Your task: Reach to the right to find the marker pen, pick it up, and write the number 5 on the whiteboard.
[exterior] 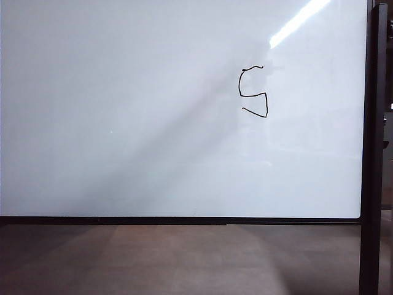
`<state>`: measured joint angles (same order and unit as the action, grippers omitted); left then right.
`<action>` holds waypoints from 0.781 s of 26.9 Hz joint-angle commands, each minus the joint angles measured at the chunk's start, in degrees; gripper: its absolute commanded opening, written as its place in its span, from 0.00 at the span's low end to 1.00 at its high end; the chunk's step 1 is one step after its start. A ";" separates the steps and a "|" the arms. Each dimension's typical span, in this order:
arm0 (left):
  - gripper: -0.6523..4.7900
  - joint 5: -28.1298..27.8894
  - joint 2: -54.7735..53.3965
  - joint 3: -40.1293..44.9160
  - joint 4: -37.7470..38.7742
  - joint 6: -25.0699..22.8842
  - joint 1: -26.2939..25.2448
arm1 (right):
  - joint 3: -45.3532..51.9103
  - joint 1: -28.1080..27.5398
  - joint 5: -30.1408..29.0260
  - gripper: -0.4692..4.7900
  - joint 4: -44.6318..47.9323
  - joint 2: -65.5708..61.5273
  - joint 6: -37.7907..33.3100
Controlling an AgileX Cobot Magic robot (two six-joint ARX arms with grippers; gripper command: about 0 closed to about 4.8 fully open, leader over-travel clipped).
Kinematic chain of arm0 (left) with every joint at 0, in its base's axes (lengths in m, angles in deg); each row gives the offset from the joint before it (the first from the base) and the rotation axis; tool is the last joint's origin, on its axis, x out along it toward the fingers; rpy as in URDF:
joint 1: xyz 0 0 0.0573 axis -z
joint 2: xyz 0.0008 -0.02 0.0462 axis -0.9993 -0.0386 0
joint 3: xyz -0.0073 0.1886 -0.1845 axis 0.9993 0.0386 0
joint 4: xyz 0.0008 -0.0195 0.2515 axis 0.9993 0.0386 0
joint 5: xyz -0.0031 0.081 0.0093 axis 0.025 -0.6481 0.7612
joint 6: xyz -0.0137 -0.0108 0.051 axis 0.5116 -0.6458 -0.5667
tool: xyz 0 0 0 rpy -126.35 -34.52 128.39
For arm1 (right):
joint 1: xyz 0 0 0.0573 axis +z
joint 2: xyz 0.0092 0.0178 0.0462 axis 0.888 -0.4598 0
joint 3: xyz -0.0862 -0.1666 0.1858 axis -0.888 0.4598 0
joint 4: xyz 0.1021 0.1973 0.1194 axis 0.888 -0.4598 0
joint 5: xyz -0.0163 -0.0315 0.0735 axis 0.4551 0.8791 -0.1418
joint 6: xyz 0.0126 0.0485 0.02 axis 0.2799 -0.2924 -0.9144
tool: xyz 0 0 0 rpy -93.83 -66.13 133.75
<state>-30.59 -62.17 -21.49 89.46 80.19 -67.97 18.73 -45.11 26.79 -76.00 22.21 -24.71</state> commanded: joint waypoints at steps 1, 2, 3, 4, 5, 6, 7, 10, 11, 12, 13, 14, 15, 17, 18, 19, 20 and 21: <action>0.11 0.22 6.03 4.81 -0.74 -0.98 -0.04 | 2.84 0.09 -0.52 0.08 -2.03 5.64 -1.22; 0.11 0.24 8.20 6.71 -0.72 -0.90 -0.02 | 4.11 0.11 -0.55 0.08 -2.75 7.76 -1.22; 0.11 0.22 9.81 8.31 -0.72 -0.55 -0.02 | 5.22 0.11 -0.57 0.08 -3.17 9.38 -1.22; 0.11 0.22 11.63 10.29 -0.72 -0.31 -0.02 | 6.32 0.11 -0.57 0.08 -3.39 10.91 -1.31; 0.11 0.24 12.96 11.96 -0.74 0.02 -0.02 | 7.48 0.11 -0.59 0.08 -3.41 12.31 -1.42; 0.11 0.24 14.56 14.10 -0.76 1.18 -0.02 | 8.98 0.11 -0.90 0.08 -3.39 14.05 -1.60; 0.11 0.28 15.72 15.74 -0.76 2.08 -0.02 | 10.21 0.11 -1.55 0.08 -3.39 15.34 -1.66; 0.11 0.44 17.57 20.24 -1.18 2.64 0.04 | 14.67 0.11 -2.05 0.08 -3.50 19.06 -2.25; 0.11 0.48 17.57 21.14 -0.94 2.64 0.04 | 16.35 0.11 -2.47 0.08 -3.52 19.98 -3.04; 0.11 0.48 17.57 22.45 -1.36 2.67 0.09 | 17.68 0.09 -3.10 0.08 -3.56 20.83 -3.72; 0.11 0.42 17.57 23.67 -2.27 2.64 0.09 | 19.41 0.15 -3.58 0.08 -3.54 21.94 -4.55; 0.11 0.44 17.57 25.20 -3.52 2.64 0.09 | 20.79 0.20 -4.09 0.08 -3.30 22.40 -5.05; 0.11 0.44 17.57 26.49 -4.42 2.67 0.09 | 22.27 0.11 -4.44 0.08 -3.17 22.36 -6.12; 0.11 0.44 17.57 29.46 -5.79 2.67 0.09 | 24.35 0.11 -4.46 0.08 -3.67 22.36 -7.72; 0.11 0.46 17.57 31.02 -6.01 2.75 0.09 | 25.81 0.17 -4.44 0.08 -3.28 22.36 -8.41; 0.11 0.42 17.57 32.28 -6.01 3.10 0.09 | 26.95 0.15 -4.44 0.08 -2.93 22.36 -8.87; 0.11 0.42 17.57 33.59 -6.19 3.48 0.09 | 28.00 0.11 -4.42 0.08 -2.89 22.36 -9.11; 0.11 0.46 17.57 35.15 -6.43 3.80 0.09 | 29.09 0.13 -4.42 0.08 -2.99 22.36 -9.11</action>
<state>-30.35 -44.53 12.12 84.21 83.18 -67.93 47.15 -45.05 22.51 -80.15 44.52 -33.08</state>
